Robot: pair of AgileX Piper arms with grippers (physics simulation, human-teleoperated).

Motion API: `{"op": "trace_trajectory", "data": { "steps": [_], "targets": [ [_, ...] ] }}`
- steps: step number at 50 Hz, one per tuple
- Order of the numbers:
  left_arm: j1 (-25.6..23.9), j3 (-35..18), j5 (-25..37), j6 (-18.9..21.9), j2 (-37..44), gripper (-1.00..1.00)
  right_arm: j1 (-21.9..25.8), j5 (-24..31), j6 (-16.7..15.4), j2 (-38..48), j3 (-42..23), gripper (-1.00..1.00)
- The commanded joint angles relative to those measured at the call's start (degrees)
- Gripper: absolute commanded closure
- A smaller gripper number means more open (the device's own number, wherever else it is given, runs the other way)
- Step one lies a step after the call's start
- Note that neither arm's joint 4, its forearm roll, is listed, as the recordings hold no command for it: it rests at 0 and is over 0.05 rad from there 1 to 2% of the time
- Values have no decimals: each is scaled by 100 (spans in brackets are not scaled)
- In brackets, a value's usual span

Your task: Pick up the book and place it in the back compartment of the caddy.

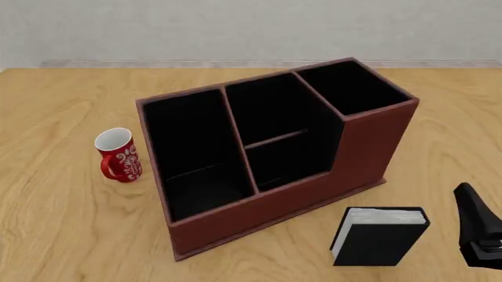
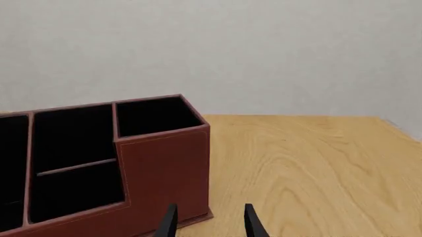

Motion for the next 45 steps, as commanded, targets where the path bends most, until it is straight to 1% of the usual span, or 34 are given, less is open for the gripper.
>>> {"op": "trace_trajectory", "data": {
  "steps": [1,2,3,4,5,6,7,9,11,12,16,17,18,20,21,22,23,25,28,30,34,39,41,42,44,45],
  "targets": [
    [-853,-976,499,-138,509,-100,2,9,-9,-11,-4,-100],
    [-909,-986,473,-94,542,-100,12,-37,-108,-19,-5,-100],
    [-980,-1004,444,-144,609,-100,13,-46,-118,-19,0,-100],
    [-1052,-1001,399,-185,685,-100,11,-31,-95,-18,-4,-100],
    [-1114,-1018,356,-116,770,-100,3,-4,-32,-12,-2,-100],
    [-1539,-997,26,124,1351,-100,15,-44,-127,-20,-7,-100],
    [-1591,-1002,-33,188,1372,-100,11,-21,-93,-19,-12,-100],
    [-1767,-1008,-183,195,1585,-100,-7,33,81,16,-2,-100],
    [-1873,-975,-344,266,1809,-100,-1,17,19,-2,-4,-100],
    [-1915,-946,-437,283,1920,-100,12,-31,-102,-19,-9,-100],
    [-2052,-893,-688,343,2192,-100,9,-17,-68,-17,-3,-100],
    [-2369,-858,-1158,357,2764,-100,11,-30,-107,-20,-12,-100],
    [-2466,-843,-1306,379,2934,-100,13,-39,-119,-20,-7,-100],
    [-2605,-860,-1478,400,3187,-100,5,0,-36,-14,-6,-100],
    [-2720,-880,-1591,448,3368,-100,-5,25,56,8,-2,-100],
    [-2806,-917,-1680,459,3536,-100,-6,16,69,24,1,-100],
    [-2870,-979,-1772,425,3732,-100,-2,20,33,4,-4,-100],
    [-3050,-1059,-1923,555,4018,-100,13,-44,-114,-18,0,-100],
    [-3160,-1155,-2043,560,4244,-100,10,-11,-82,-18,-15,-100],
    [-3319,-1207,-2208,517,4475,-100,-7,14,82,35,-1,-100],
    [-3539,-1279,-2512,535,4921,-100,11,-34,-98,-16,-3,-100],
    [-3752,-1368,-2759,543,5338,-100,-5,8,65,33,-2,-100],
    [-3844,-1388,-2895,535,5542,-100,1,-10,-2,9,1,-100],
    [-3913,-1430,-2928,529,5636,-100,12,-32,-107,-18,-10,-100],
    [-4018,-1461,-3021,628,5831,-100,11,-12,-88,-17,-20,-100],
    [-4084,-1484,-3087,573,5938,-100,6,7,-47,-14,-19,-100]
  ]
}}
